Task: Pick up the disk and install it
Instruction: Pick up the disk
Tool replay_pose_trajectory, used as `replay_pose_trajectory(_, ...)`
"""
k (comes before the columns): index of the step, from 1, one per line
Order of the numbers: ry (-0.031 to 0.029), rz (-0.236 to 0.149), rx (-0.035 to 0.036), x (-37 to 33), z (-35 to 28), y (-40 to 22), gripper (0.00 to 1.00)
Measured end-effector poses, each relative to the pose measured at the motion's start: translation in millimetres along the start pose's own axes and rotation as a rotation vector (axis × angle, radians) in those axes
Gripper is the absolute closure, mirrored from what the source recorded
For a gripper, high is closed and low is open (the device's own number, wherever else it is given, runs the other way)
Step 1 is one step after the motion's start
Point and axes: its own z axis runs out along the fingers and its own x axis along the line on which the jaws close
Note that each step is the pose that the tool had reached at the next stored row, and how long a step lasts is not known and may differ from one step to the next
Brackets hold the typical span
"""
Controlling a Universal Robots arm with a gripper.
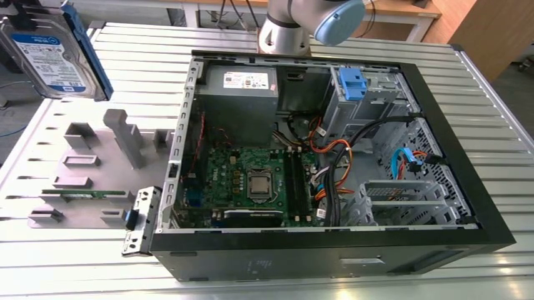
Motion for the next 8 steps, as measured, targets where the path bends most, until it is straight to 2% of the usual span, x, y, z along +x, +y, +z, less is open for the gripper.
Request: replay_pose_trajectory(8, 0.0002, 0.0, -0.0001, -0.1, -2.7, 0.0, 0.65)
